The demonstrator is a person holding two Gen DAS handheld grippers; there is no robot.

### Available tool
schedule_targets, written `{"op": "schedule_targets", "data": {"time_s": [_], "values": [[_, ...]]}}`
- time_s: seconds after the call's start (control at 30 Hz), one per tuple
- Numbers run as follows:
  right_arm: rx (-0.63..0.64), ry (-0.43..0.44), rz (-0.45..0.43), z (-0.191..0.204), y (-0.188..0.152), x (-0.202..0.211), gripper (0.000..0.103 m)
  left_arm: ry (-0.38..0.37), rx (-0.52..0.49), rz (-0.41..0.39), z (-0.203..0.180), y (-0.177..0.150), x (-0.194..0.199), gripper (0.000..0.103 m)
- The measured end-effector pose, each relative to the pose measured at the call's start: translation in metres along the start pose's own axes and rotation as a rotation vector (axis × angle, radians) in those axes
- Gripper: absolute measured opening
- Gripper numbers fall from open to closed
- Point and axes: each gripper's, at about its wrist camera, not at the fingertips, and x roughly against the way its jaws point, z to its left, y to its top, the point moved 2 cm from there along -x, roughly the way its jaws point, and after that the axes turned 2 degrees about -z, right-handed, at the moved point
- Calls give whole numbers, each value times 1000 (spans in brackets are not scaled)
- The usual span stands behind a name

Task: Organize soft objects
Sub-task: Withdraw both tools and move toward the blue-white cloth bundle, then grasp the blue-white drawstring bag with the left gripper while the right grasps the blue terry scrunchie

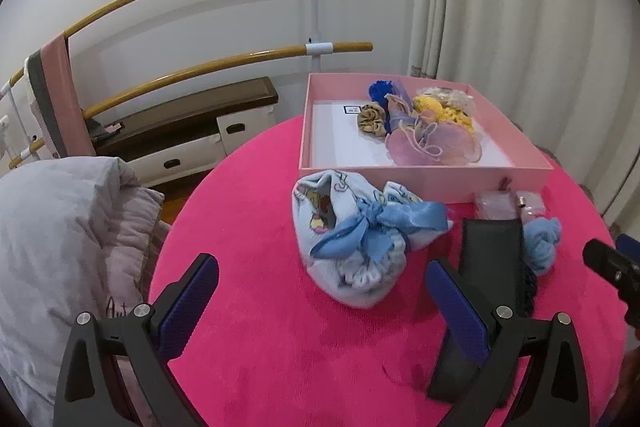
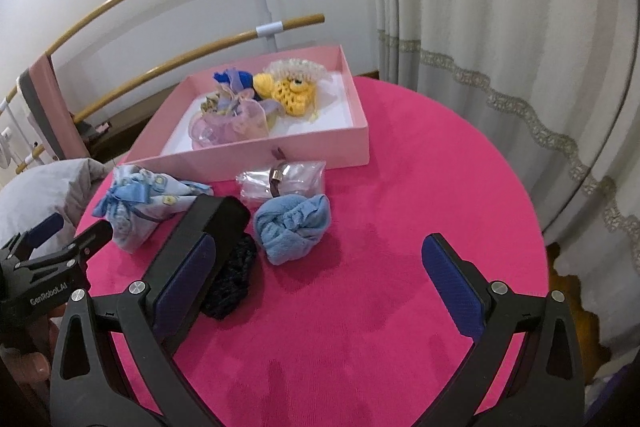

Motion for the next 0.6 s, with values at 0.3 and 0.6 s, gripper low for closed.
{"op": "schedule_targets", "data": {"time_s": [0.3,0.6], "values": [[2,-8,57,0,0,-38,103,-10,24,26,-3,13,-57,103],[2,4,96,-1,-2,-66,94,-67,34,6,-5,14,-80,103]]}}
